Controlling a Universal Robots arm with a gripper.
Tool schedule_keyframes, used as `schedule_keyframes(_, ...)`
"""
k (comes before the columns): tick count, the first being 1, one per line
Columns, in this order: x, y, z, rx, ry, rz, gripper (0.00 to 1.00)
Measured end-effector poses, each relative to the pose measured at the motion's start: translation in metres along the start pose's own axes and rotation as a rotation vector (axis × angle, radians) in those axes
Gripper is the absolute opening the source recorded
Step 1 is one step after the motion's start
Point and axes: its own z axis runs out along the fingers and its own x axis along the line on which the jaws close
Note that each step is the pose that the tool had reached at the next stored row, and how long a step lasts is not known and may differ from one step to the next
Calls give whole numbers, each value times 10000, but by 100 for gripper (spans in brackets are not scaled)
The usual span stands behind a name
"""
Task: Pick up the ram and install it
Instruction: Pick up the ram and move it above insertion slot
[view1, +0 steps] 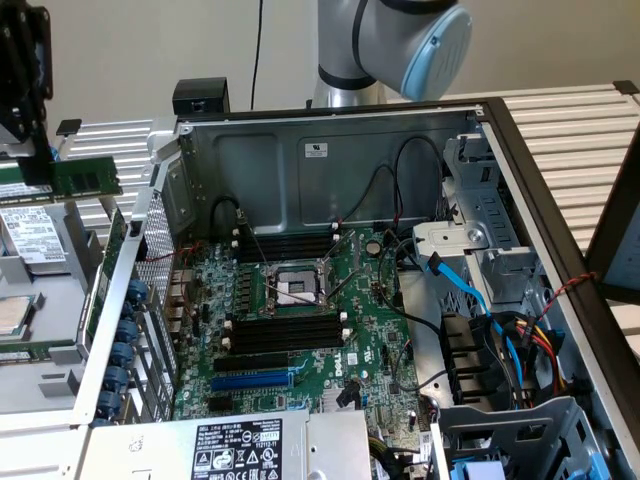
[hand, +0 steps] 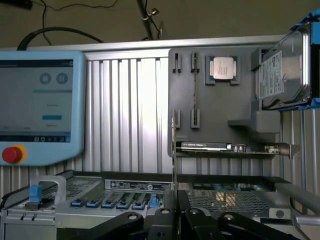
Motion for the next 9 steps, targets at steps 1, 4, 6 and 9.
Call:
schedule_keyframes(1,-1,-23,0,1,-1,0,14)
schedule_keyframes(4,-3,-101,-3,-3,0,0,14)
schedule_keyframes(6,-5,-151,-4,-7,0,0,14)
schedule_keyframes(9,-7,-217,-7,-21,1,-2,14)
